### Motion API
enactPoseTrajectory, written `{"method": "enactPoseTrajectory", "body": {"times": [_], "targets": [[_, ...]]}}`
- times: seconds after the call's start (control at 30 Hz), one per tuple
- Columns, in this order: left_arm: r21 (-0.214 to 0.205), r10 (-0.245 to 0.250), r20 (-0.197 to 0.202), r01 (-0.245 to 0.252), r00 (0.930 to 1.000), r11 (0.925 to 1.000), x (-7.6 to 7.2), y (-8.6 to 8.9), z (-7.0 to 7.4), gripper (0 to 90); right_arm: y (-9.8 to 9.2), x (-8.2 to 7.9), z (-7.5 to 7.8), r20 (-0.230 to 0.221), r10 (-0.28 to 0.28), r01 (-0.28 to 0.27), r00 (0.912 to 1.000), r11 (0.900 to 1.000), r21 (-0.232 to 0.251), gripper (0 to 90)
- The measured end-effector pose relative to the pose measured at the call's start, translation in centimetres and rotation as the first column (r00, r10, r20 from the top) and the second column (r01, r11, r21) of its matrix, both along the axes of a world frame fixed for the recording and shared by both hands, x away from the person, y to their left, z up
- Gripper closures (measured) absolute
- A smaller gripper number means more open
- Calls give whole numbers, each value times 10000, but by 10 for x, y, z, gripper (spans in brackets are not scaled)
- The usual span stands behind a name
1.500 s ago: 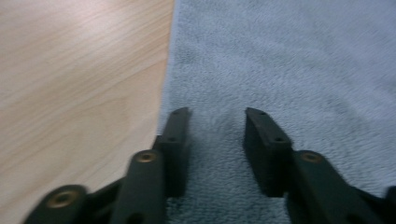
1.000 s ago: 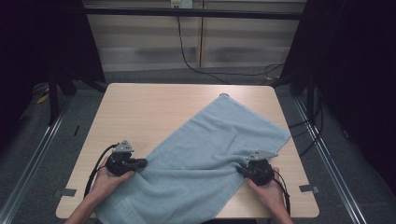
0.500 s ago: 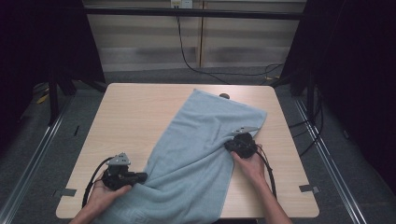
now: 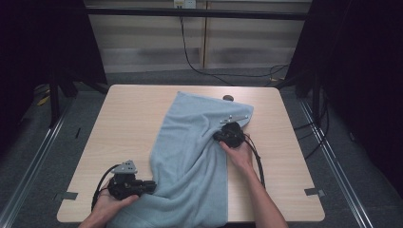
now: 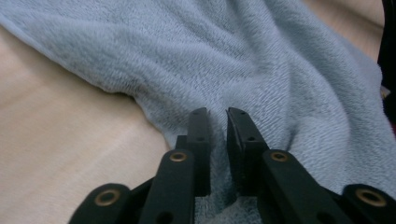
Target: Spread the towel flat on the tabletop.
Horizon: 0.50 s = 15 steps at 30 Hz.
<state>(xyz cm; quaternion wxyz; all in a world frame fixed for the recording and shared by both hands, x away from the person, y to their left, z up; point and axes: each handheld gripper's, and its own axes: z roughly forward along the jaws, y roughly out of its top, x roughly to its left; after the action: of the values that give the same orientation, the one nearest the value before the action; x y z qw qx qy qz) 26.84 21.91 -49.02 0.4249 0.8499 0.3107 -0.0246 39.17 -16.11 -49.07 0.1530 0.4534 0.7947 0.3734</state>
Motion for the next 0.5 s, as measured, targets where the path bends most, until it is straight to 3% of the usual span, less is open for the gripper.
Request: {"method": "enactPoseTrajectory", "body": {"times": [0.1,0.2,0.33,0.5], "targets": [[-309,235,56,-233,9997,9993,7,4,6,764,-2,15,6,98,-194,193,9998,9997,174,855],[-404,401,245,-390,9989,9984,16,5,11,721,-3,18,6,-70,-211,212,9998,9997,123,833],[-421,667,419,-649,9969,9970,37,5,18,703,-9,5,5,-88,-109,110,9999,9999,82,735],[-589,794,548,-761,9953,9954,61,0,17,705,-26,-24,18,232,17,-26,9997,9992,407,655]]}}
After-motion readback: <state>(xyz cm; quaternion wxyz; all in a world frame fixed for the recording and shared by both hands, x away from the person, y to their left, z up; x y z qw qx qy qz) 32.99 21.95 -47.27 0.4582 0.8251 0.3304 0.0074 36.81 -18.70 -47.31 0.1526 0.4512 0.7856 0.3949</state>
